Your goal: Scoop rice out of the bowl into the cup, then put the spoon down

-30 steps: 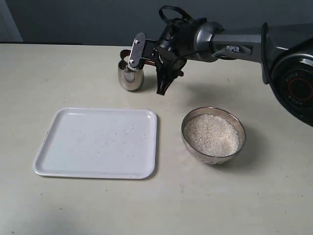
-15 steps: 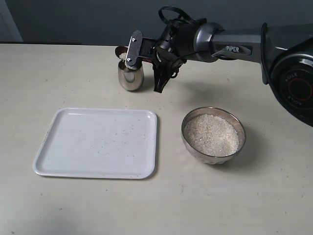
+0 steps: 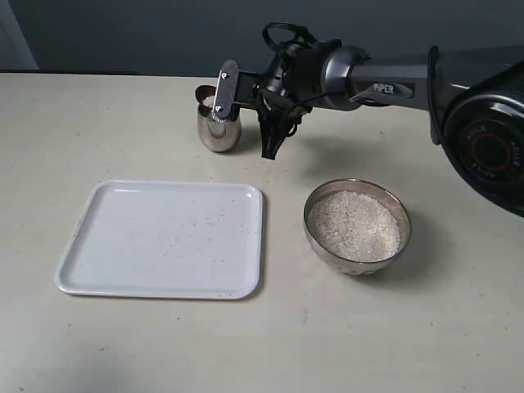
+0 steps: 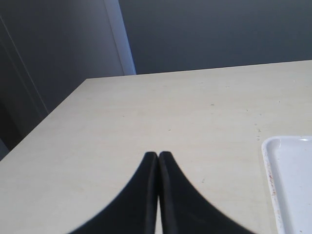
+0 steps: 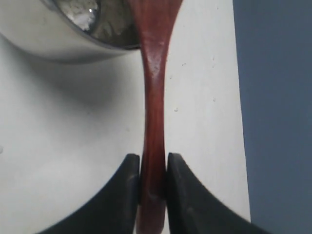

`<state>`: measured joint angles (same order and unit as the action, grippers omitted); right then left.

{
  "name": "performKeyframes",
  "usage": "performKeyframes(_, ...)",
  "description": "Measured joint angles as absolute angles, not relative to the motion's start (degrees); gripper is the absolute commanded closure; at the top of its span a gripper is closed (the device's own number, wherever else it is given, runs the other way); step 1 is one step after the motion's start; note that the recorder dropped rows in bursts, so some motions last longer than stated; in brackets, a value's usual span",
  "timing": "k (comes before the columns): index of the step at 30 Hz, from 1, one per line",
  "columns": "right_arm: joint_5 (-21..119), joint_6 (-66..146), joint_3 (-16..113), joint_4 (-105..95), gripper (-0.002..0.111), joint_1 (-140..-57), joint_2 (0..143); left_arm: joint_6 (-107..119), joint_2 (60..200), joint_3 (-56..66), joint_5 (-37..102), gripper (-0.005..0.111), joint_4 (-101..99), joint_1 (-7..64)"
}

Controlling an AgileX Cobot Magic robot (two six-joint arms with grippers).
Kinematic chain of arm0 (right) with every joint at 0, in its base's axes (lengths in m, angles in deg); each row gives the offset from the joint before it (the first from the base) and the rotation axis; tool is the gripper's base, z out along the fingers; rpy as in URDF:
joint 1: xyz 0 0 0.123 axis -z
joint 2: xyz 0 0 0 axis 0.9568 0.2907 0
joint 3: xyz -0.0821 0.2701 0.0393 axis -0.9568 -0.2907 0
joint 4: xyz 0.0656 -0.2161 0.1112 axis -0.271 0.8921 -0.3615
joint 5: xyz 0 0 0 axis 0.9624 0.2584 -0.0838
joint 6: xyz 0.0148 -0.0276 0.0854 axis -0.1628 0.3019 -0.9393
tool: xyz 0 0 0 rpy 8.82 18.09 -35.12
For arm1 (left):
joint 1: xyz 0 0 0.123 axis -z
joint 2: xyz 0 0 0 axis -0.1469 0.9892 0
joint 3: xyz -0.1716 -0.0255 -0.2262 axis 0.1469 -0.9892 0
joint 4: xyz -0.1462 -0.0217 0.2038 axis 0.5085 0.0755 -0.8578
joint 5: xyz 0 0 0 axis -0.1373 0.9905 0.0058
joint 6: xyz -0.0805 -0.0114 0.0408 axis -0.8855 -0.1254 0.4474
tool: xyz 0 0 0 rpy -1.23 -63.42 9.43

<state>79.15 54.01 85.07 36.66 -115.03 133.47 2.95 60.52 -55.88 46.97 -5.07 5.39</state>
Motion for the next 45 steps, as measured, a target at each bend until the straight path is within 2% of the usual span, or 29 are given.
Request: performKeyframes(45,74.23,48.24,85.07,47.15,0.109,-114.05,133.47,2.95,60.52,-55.88,46.97,0.106,-5.07,5.39)
